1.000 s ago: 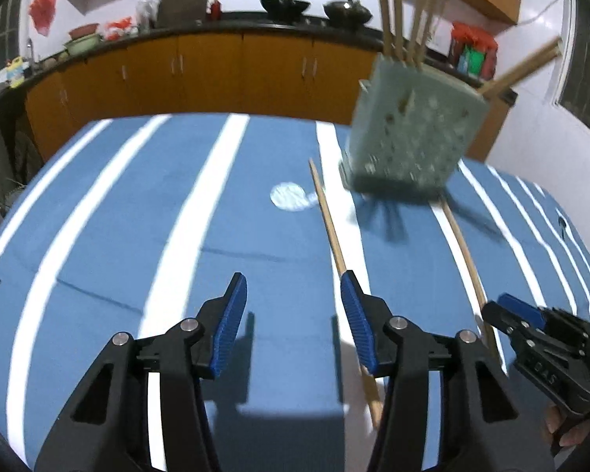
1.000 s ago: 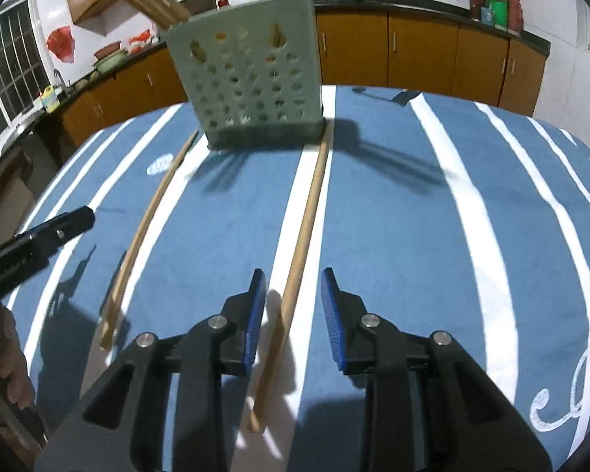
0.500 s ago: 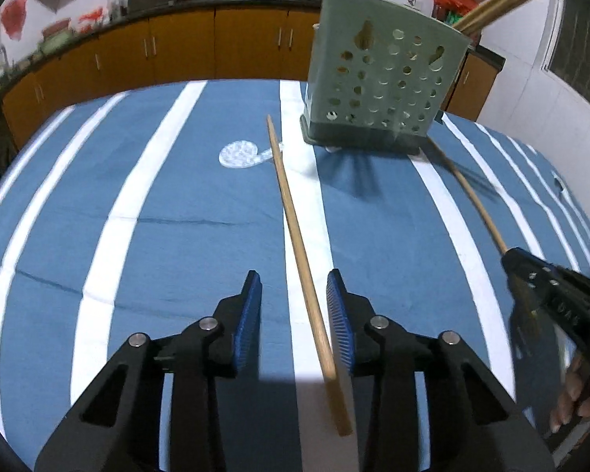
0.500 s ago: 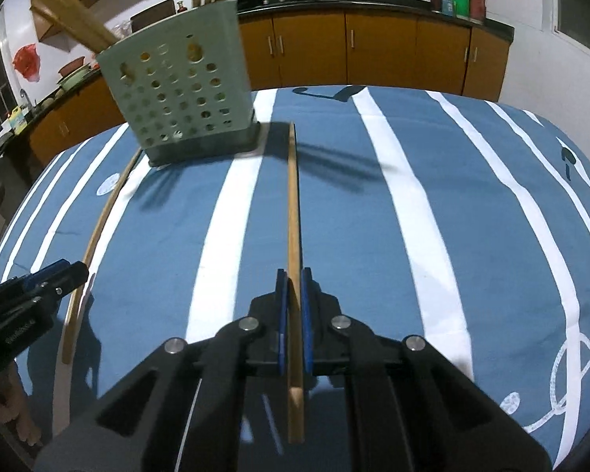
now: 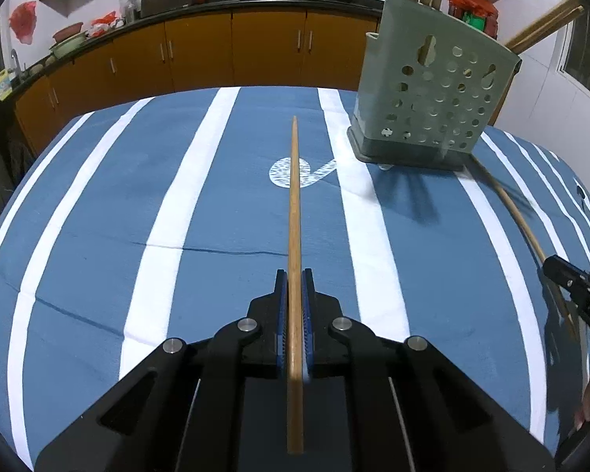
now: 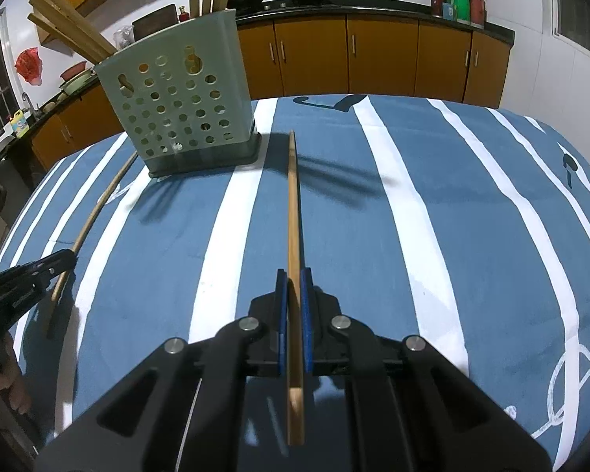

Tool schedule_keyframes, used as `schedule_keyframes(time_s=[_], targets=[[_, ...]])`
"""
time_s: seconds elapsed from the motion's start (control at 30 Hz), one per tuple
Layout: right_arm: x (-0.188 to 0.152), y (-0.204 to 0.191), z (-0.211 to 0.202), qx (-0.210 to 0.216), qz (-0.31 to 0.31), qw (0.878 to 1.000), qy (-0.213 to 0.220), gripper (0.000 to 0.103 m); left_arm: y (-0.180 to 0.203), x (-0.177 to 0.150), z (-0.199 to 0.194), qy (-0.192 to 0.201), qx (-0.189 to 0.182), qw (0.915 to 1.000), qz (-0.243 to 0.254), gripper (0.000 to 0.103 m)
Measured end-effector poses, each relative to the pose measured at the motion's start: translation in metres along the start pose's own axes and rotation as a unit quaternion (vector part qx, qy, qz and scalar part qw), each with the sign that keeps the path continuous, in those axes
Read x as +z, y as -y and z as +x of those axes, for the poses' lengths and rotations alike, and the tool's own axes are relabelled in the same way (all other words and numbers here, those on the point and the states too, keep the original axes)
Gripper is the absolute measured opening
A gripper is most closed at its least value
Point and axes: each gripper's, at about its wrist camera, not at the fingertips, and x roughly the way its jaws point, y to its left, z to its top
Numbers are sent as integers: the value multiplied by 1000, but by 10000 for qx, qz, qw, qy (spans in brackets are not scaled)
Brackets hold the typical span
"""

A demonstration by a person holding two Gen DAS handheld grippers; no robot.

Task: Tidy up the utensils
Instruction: 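Grasp another chopstick with the right tool while the left tool grasps one too, then hold both grasped chopsticks steady above the cloth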

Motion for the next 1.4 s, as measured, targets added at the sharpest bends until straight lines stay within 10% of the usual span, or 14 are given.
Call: schedule_keyframes(time_s=[1.4], targets=[[-2,2,9,-153,-40,9998,-74,10,1,0,0,-3,4,10000,-9,9]])
